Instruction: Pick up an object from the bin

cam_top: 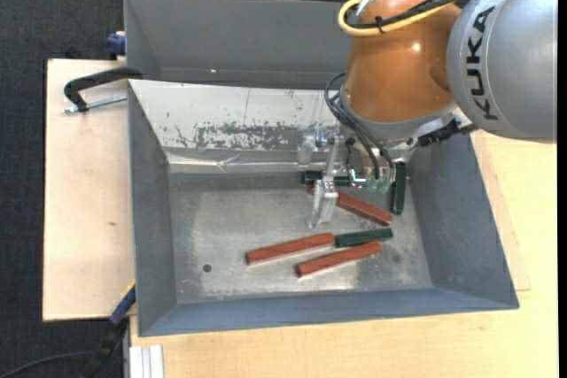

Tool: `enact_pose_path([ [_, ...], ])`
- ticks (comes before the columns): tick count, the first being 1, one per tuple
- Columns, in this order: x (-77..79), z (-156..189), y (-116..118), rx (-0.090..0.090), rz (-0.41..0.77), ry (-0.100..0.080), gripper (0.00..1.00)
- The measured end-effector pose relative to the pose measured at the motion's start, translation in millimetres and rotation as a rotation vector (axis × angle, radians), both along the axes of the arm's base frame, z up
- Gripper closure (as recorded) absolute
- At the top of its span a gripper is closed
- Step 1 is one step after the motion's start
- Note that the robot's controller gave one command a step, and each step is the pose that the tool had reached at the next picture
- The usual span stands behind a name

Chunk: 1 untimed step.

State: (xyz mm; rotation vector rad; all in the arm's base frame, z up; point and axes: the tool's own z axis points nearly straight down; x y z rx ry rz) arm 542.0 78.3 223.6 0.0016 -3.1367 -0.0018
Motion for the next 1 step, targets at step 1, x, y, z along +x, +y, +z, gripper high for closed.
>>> enact_pose_path([
  [1,-47.5,-156.5,-37.4,0.000,0.263,0.003,0.00],
])
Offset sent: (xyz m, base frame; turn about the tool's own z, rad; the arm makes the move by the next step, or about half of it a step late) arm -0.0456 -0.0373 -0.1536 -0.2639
